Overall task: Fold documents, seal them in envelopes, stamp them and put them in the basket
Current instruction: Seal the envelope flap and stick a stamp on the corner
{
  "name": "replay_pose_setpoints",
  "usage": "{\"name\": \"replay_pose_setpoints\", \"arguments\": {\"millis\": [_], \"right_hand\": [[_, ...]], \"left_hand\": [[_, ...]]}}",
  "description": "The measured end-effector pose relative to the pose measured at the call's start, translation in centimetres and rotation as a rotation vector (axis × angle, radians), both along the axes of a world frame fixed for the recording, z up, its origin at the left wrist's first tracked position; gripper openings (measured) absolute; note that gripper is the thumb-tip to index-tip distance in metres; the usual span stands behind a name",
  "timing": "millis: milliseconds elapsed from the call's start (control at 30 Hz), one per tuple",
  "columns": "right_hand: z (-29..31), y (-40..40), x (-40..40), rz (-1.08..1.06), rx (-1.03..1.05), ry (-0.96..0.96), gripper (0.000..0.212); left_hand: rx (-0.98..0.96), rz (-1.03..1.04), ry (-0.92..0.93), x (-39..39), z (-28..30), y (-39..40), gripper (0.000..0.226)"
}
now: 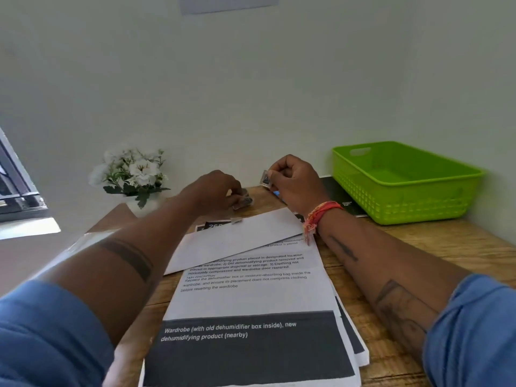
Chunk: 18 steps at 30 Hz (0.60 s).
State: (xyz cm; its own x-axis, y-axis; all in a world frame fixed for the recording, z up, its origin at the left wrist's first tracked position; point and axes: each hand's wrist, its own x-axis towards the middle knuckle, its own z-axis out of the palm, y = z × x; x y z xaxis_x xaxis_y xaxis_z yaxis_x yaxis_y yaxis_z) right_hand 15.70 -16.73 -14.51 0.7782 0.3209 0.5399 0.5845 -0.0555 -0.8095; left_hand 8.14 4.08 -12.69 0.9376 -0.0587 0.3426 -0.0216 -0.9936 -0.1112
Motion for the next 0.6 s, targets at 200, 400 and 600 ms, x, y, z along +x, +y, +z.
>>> {"name": "replay_pose_setpoints", "arguments": {"millis": [200,400,600], "right_hand": [[-0.1,0.2,0.2,0.092,-0.051,0.024,0.003],[-0.1,-0.2,0.0,0.131,-0.082,0.029,0.004],[-0.2,-0.5,0.0,0.130,-0.085,0.045,0.006]], "left_hand": [[0.012,-0.036,0.019,0.5,0.5,-0.1,0.022],[0.034,-0.026,0.039,0.3,0.6,0.5,0.022],[-0.020,-0.025,0.027,0.3,0.5,1.2,0.019]]}}
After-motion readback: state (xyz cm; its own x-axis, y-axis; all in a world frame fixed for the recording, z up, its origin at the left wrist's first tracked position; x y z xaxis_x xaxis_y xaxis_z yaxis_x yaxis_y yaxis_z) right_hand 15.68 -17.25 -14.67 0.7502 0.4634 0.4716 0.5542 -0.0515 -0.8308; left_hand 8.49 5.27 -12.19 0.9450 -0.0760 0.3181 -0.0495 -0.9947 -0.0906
